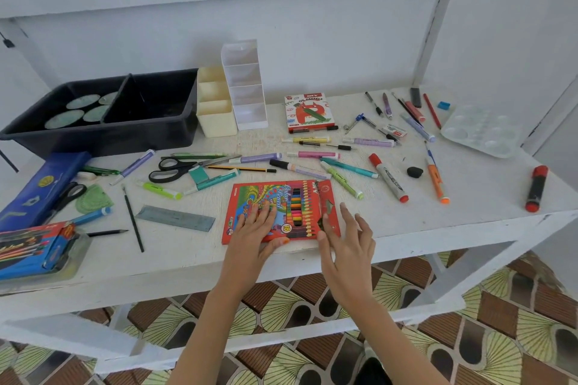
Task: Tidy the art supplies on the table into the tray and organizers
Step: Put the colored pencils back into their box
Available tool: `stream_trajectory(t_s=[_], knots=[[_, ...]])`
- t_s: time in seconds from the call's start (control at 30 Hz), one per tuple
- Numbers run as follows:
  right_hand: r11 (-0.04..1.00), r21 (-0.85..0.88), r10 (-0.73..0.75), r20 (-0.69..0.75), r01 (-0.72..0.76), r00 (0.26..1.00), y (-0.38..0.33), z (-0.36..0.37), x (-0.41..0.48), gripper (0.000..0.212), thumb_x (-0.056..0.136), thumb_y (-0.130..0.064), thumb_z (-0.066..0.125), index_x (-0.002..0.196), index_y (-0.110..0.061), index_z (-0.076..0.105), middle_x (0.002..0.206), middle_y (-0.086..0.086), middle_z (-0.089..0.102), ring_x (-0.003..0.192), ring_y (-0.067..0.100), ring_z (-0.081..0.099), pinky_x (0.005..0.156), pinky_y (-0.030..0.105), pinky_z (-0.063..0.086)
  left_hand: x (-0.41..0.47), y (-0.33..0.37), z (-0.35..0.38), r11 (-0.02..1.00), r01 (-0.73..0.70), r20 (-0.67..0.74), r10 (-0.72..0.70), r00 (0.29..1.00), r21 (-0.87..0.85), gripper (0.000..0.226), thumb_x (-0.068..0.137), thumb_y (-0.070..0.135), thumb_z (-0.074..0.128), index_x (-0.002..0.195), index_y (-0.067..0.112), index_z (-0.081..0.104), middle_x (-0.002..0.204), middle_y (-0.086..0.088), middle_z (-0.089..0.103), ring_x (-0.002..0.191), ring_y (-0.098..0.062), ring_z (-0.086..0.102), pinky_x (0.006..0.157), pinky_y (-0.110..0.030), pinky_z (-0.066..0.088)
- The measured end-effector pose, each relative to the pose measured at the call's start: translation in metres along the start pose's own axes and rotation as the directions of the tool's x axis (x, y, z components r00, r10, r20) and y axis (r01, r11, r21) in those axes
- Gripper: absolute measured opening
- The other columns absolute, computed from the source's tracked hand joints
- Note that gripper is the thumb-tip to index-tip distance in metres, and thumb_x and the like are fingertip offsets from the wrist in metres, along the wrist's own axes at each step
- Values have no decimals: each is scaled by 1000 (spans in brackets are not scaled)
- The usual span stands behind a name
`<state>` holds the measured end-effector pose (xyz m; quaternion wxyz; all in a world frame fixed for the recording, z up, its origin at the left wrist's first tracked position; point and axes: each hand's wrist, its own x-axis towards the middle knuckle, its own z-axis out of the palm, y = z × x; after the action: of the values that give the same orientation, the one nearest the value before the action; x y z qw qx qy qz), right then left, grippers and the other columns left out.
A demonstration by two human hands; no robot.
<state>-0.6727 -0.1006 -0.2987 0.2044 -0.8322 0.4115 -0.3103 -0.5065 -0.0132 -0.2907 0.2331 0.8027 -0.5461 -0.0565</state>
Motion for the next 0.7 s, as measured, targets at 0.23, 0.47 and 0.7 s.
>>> stream_trajectory(t_s=[0.23,0.47,0.7], knots=[[981,-167,-76,141,100,987,2,5,-4,67,93,-60,19,143,-19,38,153,-5,27,140,19,11,107,35,9,-2,2,4,1000,14,-73,-15,997,-18,82,85,72,7,145,21,26,152,10,17,141,-3,-1,118,-32,3],[991,-62,-110,158,121,981,-2,-10,18,66,87,-59,20,129,-22,54,137,-9,45,114,11,24,85,24,15,-2,17,9,995,99,-130,-98,987,7,87,82,72,1,146,20,27,153,9,18,140,-2,1,115,-25,-5],[925,362,60,169,-119,984,3,-25,35,35,98,-27,44,129,-16,54,118,-4,47,109,5,41,92,32,47,8,46,8,959,257,-242,-280,929,-122,44,94,29,52,135,14,48,144,-1,43,137,-16,32,117,-35,12]])
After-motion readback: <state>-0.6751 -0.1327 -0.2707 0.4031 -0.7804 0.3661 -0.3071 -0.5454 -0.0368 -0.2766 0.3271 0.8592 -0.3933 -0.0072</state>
